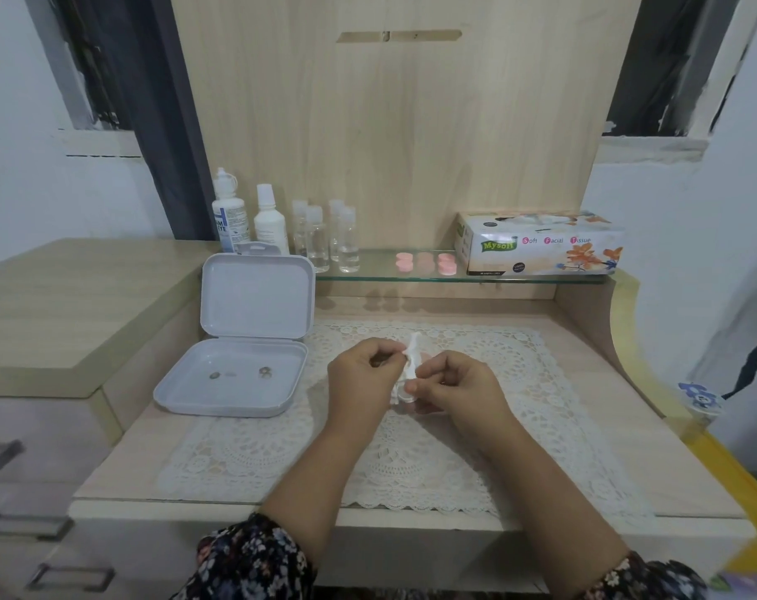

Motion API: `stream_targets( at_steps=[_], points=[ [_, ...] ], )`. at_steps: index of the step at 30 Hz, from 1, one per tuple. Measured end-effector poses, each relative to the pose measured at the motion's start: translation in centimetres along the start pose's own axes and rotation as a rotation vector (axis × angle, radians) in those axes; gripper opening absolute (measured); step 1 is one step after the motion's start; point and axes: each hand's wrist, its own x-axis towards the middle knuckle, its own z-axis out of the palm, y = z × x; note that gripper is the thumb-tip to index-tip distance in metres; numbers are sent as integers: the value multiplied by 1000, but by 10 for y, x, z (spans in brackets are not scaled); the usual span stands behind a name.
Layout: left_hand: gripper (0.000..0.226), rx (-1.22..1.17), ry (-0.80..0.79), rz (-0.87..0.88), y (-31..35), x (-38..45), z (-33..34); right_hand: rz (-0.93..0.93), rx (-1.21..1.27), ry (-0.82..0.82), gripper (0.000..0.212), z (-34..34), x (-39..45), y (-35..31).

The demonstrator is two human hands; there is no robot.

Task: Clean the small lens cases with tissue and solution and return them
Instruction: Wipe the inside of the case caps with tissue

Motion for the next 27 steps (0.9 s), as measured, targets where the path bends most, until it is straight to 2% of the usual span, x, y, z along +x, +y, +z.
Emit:
stream_targets(
  at_steps=[3,6,8,13,15,17,19,22,27],
  points=[
    [21,-16,-3,-10,-1,0,1,-87,-162,121,10,-5,5,4],
    [22,-3,-27,-2,-2,1,2,-139,-213,162,10,-8,7,6],
    [21,-8,-51,-25,-3,1,2,-146,-179,195,14,-10,6,6],
    [23,-29,-225,-62,-4,-1,0,-120,51,271,28,-8,5,-2],
    [21,-20,-195,-76,-4,-1,0,-90,142,256,31,-8,6,-2],
    [15,-28,-110,-79,-4,-1,-1,-41,185,181,35,-8,6,-1],
    [14,-36,-60,-77,-4,1,-2,4,176,83,30,-4,3,-1],
    [17,-54,-87,-72,-5,1,-2,-1,177,56,20,-2,1,-1],
    [7,-128,-191,-125,2,-3,0,13,265,52,21,-2,2,-2]
  ],
)
